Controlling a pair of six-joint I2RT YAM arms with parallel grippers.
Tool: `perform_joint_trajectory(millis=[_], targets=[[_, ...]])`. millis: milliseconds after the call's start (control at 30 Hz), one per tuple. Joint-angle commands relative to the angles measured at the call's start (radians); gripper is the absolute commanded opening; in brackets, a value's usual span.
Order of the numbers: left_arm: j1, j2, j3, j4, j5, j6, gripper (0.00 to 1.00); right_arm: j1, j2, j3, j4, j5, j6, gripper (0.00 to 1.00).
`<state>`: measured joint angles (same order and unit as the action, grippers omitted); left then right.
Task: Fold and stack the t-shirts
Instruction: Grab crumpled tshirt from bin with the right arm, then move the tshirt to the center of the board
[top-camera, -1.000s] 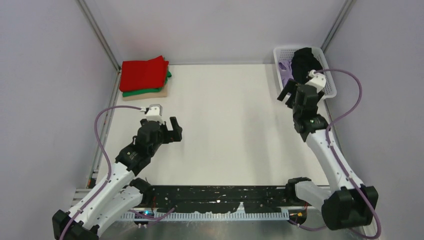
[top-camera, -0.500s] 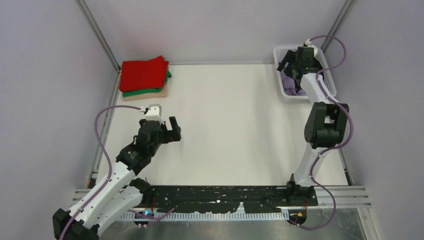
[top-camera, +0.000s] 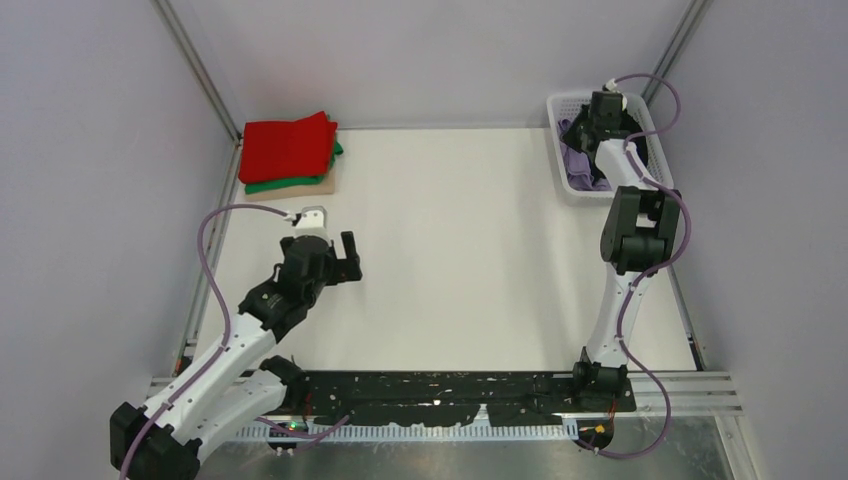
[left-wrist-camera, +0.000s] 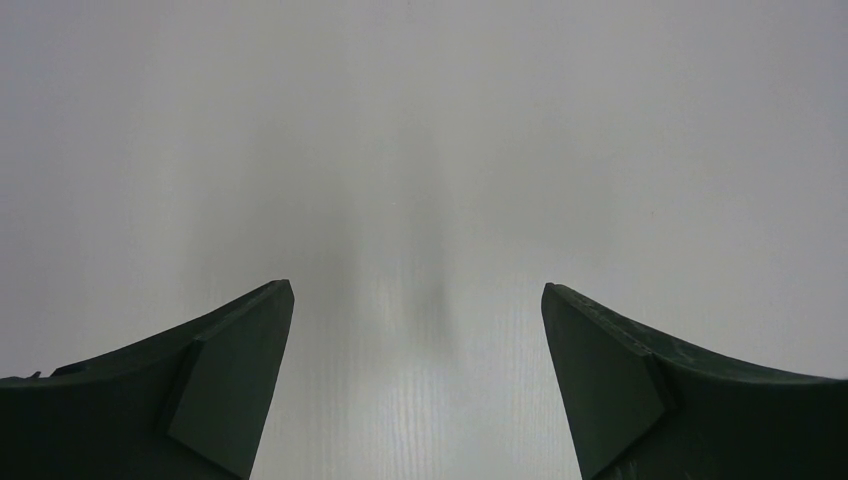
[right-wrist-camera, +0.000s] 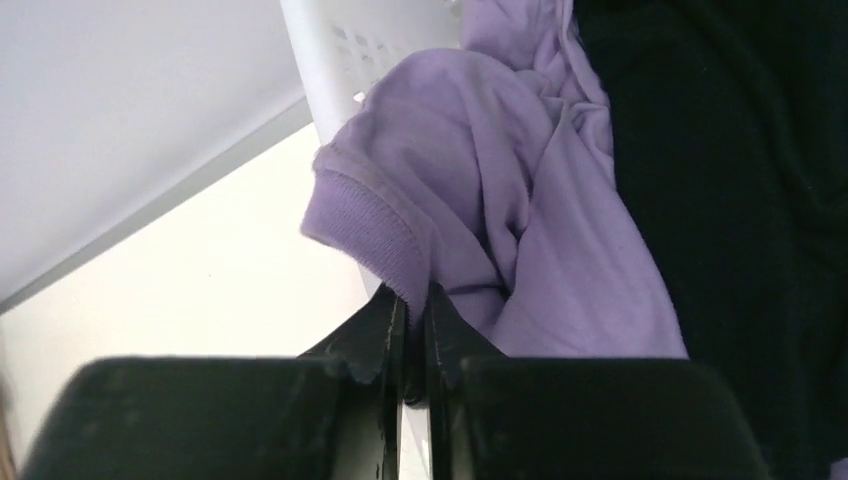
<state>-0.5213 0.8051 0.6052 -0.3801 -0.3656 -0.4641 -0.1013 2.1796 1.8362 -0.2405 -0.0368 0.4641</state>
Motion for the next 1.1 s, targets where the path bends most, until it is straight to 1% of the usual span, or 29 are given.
perform_joint_trajectory(millis=[0, 133, 267, 333, 467, 567, 600, 700, 800, 867, 933, 1067], targets=[[0.0, 0.009, 0.061, -0.001, -0.025, 0.003, 0.99, -0.006, -0.041, 0.015, 0.084, 0.004, 0.009, 0.06], [0.0, -0.004, 0.063, -0.009, -0.025, -0.001, 1.0, -0.018, -0.134, -0.009, 0.126, 0.009, -0.008, 0.05], [0.0, -0.038, 0.051, -0.008, -0.02, -0.012, 1.0, -0.022, -0.277, -0.041, 0.168, 0.016, -0.072, 0.05], [0.0, -0.058, 0.044, -0.007, -0.014, -0.017, 1.0, -0.023, -0.348, -0.041, 0.172, -0.005, -0.098, 0.05], [0.001, -0.1, 0.023, -0.004, -0.002, -0.03, 1.0, -0.023, -0.503, -0.04, 0.184, -0.099, -0.114, 0.05], [0.0, -0.127, 0.006, 0.007, 0.009, -0.038, 1.0, -0.023, -0.577, -0.04, 0.191, -0.217, -0.093, 0.05], [0.0, -0.135, 0.001, 0.009, 0.011, -0.041, 1.0, -0.023, -0.61, -0.041, 0.193, -0.271, -0.075, 0.05], [0.0, -0.155, -0.007, 0.008, 0.014, -0.045, 0.99, -0.022, -0.673, -0.039, 0.221, -0.366, -0.014, 0.05], [0.001, -0.174, -0.008, -0.003, 0.01, -0.044, 1.0, -0.018, -0.719, -0.012, 0.252, -0.516, 0.107, 0.05], [0.0, -0.186, -0.015, -0.006, 0.008, -0.046, 1.0, 0.002, -0.739, 0.021, 0.279, -0.58, 0.156, 0.05], [0.001, -0.2, -0.022, -0.007, 0.007, -0.05, 1.0, 0.046, -0.756, 0.045, 0.26, -0.609, 0.157, 0.05], [0.0, -0.228, -0.028, -0.03, -0.013, -0.05, 0.99, 0.193, -0.784, 0.145, 0.144, -0.59, 0.073, 0.05]])
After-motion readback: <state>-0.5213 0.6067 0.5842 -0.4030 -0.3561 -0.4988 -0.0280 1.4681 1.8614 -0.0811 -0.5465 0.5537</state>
